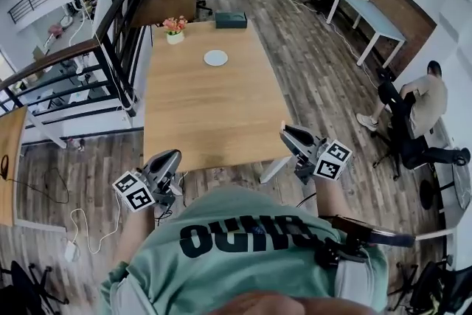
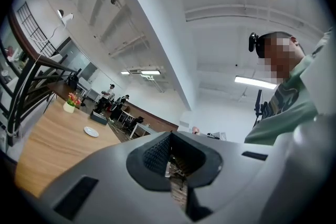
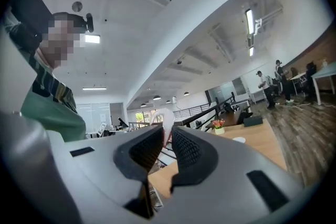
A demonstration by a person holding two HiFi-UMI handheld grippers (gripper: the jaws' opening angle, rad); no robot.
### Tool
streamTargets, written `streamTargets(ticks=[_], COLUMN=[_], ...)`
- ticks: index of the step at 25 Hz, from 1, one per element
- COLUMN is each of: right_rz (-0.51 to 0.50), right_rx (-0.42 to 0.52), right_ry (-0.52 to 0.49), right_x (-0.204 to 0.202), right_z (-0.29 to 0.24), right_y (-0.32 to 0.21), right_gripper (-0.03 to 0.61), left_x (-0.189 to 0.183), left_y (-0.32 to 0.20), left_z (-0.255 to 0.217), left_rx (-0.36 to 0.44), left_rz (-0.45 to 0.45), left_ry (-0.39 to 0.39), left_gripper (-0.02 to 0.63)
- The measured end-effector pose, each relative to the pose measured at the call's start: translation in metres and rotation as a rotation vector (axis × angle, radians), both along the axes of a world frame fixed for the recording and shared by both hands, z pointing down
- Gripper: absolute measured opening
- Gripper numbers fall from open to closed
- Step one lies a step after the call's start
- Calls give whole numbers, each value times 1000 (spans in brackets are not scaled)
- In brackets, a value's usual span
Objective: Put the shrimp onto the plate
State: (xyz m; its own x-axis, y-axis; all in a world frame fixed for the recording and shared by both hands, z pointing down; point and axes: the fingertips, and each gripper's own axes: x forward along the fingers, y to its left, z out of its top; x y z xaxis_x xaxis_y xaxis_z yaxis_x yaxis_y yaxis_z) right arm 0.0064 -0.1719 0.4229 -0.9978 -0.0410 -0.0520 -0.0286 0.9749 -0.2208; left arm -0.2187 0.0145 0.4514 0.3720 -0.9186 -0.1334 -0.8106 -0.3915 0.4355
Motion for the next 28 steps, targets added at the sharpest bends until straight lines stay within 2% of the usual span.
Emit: streamTargets(ticks=[5, 11, 16, 19, 24, 28], right_rz=[-13, 19, 14, 2, -55, -125], right_rx=[41, 34, 31, 20, -7, -21], right_ry=[31, 60, 101, 102, 88, 67], right_x=[-81, -131, -152, -163, -179, -188], right_z=[-8, -18, -18, -11, 7, 21], right_y=[-6, -22, -42, -57, -99, -158], right_gripper=[55, 55, 55, 55, 55, 55], left_x=[-86, -143, -157, -162, -162, -160], left_y=[-4, -22, -43, -52, -80, -123], left_z=[4, 2, 4, 17, 33, 32], left_rx=[15, 14, 23, 2, -47, -56], left_rz=[-26, -7, 7, -3, -44, -121], left_ry=[0, 34, 58, 75, 69, 38], left_gripper=[3, 3, 3, 3, 3, 3])
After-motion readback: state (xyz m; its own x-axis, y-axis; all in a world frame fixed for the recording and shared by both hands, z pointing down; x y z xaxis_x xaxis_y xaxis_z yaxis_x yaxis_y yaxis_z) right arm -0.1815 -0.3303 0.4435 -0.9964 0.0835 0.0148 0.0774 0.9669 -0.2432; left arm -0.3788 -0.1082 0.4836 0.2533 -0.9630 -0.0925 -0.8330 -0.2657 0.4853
